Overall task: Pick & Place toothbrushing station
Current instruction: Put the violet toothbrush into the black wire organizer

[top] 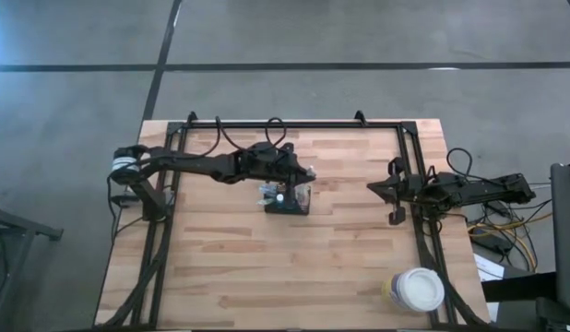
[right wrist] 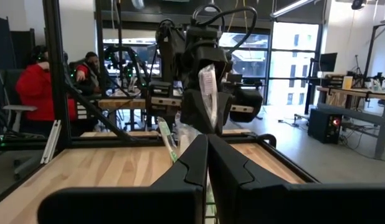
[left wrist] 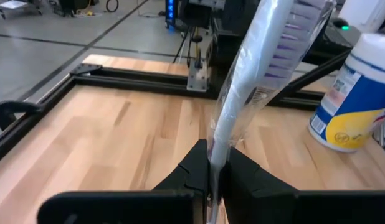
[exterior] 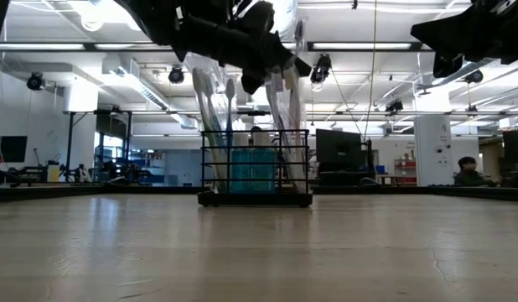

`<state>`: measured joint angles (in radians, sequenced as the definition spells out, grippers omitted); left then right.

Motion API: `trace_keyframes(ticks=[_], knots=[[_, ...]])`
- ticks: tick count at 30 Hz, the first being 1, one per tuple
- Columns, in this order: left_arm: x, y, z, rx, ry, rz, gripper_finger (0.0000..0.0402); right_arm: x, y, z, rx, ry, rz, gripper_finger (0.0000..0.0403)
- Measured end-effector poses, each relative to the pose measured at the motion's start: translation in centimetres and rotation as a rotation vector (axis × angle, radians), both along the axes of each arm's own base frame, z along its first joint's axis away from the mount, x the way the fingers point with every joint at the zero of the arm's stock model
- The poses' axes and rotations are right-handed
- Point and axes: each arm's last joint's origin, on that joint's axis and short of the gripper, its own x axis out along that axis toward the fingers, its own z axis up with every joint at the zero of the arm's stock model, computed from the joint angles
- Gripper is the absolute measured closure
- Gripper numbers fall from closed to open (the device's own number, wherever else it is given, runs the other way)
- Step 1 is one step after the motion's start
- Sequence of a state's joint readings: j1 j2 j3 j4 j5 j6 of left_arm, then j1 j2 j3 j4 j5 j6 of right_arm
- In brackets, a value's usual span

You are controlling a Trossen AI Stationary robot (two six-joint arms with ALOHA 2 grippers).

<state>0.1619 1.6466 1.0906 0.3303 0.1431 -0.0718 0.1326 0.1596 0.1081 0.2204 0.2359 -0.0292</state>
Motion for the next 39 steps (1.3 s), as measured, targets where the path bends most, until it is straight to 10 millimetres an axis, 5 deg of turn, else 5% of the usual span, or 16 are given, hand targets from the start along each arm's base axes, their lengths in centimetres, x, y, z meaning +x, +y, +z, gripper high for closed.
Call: trace_keyframes(ticks=[23,39], knots=[[0.5,0.1,-2.9,0.038,0.001,-0.006,0.0378,0.0,0.0,0.1,-0.005,-0.005,-0.004,0.0394],[0.3,0.0,-2.9,-0.011,0.014,-0.017,0.0377,0.0,0.0,0.1,-0.006,-0.005,-0.004,0.0394]])
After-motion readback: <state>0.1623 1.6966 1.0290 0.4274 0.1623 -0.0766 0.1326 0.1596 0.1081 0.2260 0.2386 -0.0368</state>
